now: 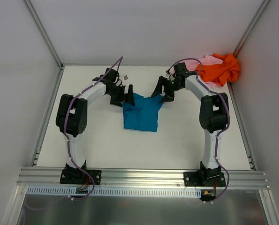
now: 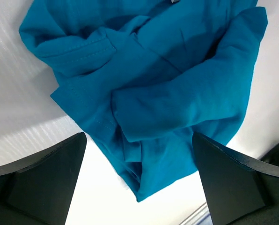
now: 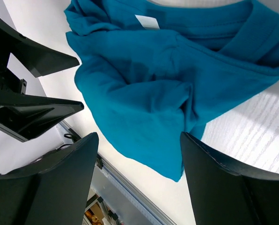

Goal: Fold and stack the t-shirts
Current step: Smooth out wrinkles on the folded tshirt

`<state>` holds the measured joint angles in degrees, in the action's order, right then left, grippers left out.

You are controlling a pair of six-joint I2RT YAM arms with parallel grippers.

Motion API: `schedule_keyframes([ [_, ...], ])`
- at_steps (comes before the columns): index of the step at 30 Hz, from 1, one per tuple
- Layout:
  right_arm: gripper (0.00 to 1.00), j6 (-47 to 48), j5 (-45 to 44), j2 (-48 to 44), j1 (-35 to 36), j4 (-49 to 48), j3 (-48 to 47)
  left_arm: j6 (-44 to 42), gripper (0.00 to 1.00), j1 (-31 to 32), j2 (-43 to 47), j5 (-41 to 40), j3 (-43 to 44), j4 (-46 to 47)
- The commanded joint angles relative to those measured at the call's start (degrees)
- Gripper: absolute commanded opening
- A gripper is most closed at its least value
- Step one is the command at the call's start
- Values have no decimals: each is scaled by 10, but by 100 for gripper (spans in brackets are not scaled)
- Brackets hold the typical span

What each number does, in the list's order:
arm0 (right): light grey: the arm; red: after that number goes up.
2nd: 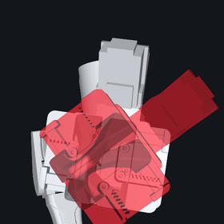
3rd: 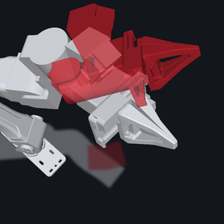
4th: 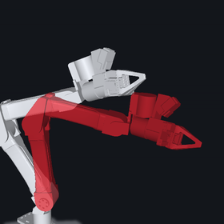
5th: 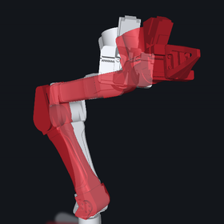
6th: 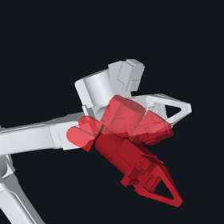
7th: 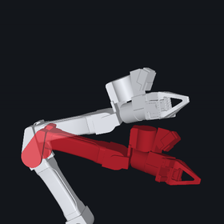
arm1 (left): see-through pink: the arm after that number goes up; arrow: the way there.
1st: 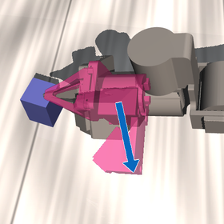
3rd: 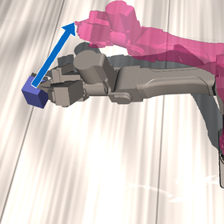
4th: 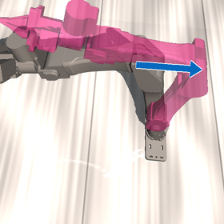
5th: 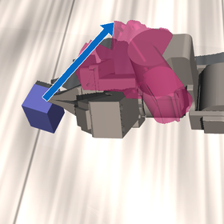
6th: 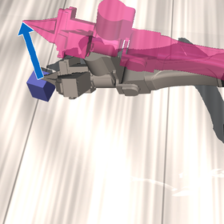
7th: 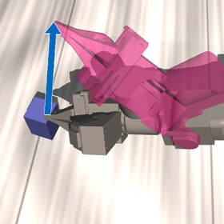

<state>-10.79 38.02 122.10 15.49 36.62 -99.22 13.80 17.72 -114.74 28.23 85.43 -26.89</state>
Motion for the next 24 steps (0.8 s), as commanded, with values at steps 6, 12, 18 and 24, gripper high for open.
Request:
schedule_keyframes([
  [6,74,-6,9,15,5,10,-44,-28,99,15,43,-39,0,17],
  [12,71,-6,9,19,6,7,-43,-11,93,16,37,-21,17,9],
  [18,72,-9,9,19,9,3,-40,10,90,16,31,-3,18,13],
  [24,71,-11,8,14,9,-7,-26,54,87,16,17,29,13,40],
])
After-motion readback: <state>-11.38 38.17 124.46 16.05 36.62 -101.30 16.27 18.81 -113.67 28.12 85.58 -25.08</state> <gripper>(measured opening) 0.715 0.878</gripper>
